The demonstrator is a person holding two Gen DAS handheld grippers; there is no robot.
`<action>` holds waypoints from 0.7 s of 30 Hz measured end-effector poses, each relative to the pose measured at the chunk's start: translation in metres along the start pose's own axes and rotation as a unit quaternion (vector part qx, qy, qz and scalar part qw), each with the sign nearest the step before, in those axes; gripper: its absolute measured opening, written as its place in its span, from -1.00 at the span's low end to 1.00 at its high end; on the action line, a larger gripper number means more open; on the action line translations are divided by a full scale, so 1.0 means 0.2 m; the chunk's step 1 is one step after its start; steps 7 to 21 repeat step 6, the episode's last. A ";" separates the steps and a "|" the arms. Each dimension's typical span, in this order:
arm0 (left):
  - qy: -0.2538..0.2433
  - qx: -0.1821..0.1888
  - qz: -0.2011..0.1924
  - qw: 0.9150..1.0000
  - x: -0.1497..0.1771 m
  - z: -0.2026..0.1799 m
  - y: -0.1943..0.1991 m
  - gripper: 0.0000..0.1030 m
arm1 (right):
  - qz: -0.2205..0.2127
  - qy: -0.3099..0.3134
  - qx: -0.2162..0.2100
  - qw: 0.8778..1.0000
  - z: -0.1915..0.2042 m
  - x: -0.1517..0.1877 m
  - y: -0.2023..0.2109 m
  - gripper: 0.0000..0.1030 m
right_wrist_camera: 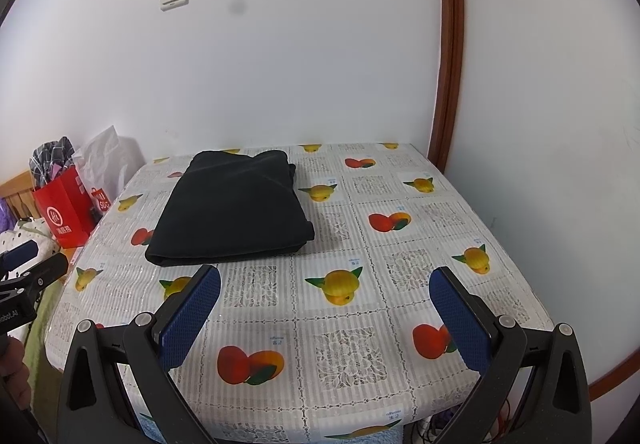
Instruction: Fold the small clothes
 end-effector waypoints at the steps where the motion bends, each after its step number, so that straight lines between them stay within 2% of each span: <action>1: 0.002 0.000 0.001 1.000 0.00 0.00 0.00 0.79 | 0.001 0.000 0.000 1.000 0.00 0.00 -0.01 0.99; 21: 0.000 -0.001 0.004 1.000 -0.01 0.01 -0.02 0.79 | 0.007 0.001 -0.002 1.000 0.00 0.00 -0.02 0.99</action>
Point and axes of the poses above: each gripper's, at about its wrist camera, not at the fingertips, and y roughly against the way its jaws point, z to its left, x to its underside, the point moved 1 cm from there along -y, roughly the way its jaws point, and after that the axes turned 15 degrees about -x, right-handed, at the moved point
